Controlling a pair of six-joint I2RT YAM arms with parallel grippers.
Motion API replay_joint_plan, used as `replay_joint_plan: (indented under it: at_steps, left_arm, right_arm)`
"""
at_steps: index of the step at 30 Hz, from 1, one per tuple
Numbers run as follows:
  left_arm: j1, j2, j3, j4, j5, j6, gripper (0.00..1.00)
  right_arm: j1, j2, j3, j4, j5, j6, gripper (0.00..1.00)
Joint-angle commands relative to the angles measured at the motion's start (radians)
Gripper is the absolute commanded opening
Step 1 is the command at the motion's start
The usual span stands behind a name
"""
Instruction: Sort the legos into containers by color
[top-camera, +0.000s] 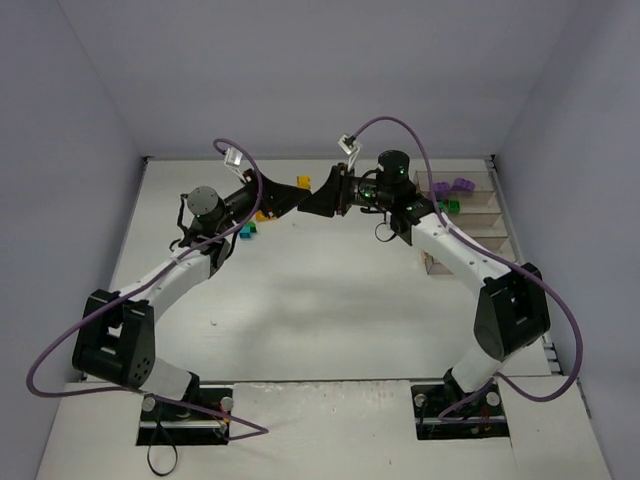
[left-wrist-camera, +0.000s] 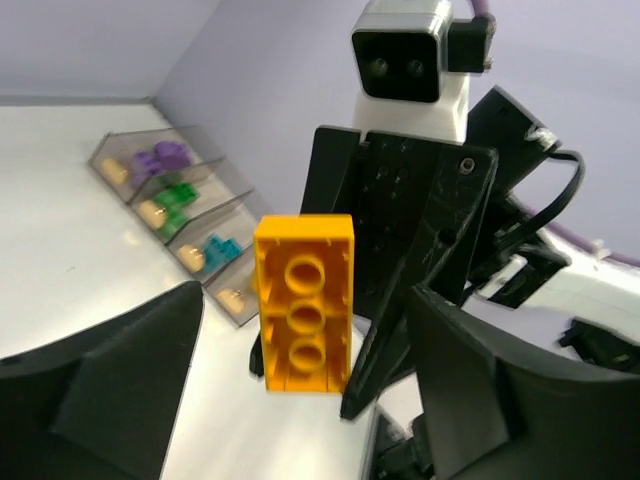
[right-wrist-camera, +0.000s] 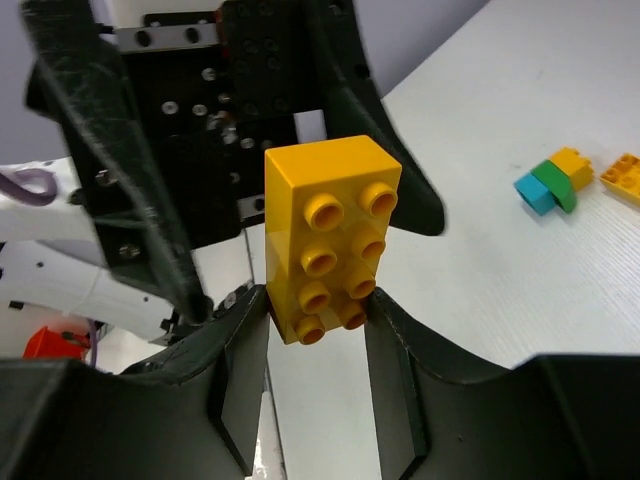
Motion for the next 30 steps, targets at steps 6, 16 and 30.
replay_joint_plan:
  at_steps: [6, 16, 30]
  left_arm:
    - [-0.009, -0.219, 0.102, -0.634, -0.254, 0.464, 0.81]
    - [-0.011, -0.358, 0.060, -1.058, -0.692, 0.708, 0.81]
    - [-0.048, -0.433, -0.128, -1.002, -0.824, 0.800, 0.81]
  right_arm:
    - [-0.158, -0.170, -0.146, -0.161, 0.267, -0.070, 0.00]
    - [-0.482, -0.365, -0.344, -0.583, 0.757, -0.022, 0.00]
    - [-0.718, -0.287, -0.410, -0.653, 0.802, 0.053, 0.14]
